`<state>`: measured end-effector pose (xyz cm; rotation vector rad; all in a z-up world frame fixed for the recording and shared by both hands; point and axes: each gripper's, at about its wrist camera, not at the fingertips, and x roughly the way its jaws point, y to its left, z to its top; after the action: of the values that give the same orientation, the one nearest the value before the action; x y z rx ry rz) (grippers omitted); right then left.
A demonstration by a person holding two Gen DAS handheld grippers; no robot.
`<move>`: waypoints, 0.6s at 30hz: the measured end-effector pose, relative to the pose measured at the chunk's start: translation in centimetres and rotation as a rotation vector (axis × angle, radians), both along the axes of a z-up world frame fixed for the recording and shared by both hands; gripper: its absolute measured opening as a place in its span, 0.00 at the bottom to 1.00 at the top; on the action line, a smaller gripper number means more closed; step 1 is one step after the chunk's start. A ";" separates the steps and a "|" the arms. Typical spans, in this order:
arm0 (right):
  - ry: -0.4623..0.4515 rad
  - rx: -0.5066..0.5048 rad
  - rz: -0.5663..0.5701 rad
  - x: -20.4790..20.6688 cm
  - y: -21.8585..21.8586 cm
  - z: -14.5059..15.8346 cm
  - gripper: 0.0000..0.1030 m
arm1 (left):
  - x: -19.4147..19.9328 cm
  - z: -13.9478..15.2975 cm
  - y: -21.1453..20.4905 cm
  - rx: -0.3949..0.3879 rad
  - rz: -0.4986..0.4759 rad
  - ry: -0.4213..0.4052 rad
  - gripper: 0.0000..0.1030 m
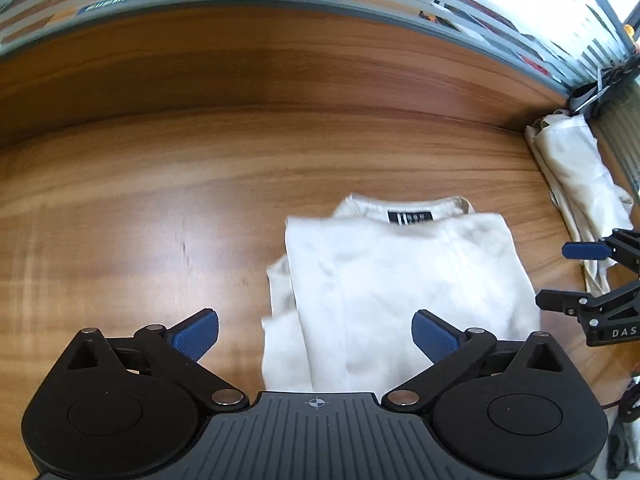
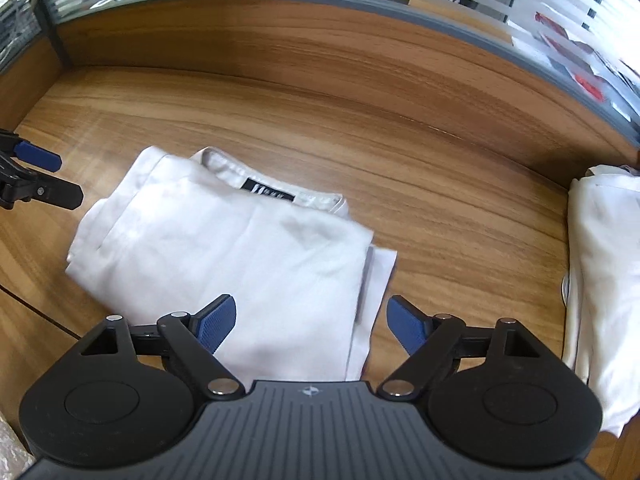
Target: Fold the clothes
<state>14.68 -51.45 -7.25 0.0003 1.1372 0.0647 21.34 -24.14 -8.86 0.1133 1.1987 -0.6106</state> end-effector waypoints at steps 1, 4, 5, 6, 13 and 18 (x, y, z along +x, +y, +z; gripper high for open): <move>-0.002 0.000 0.001 -0.4 0.2 0.1 0.85 | -0.4 0.0 0.3 0.006 0.014 0.006 1.00; -0.012 0.005 0.009 -1.7 1.3 0.5 0.85 | -1.6 0.1 1.5 0.021 0.063 -0.002 1.00; -0.015 0.007 0.015 -1.9 1.7 0.6 0.85 | -2.0 0.1 2.0 0.013 0.078 -0.004 1.00; -0.020 0.009 0.023 -2.2 2.1 0.7 0.85 | -2.4 0.0 2.6 -0.020 0.085 0.016 1.00; -0.058 0.023 0.124 -3.4 6.0 1.0 0.85 | -5.0 -0.6 5.7 -0.060 0.172 0.090 1.00; -0.074 0.010 0.293 -3.2 10.8 0.3 0.85 | -6.1 -1.4 7.5 -0.050 0.233 0.160 1.00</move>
<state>11.52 -40.68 -7.00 -0.1586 1.0559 0.3284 15.23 -16.59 -10.26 -0.1183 1.3273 -0.4502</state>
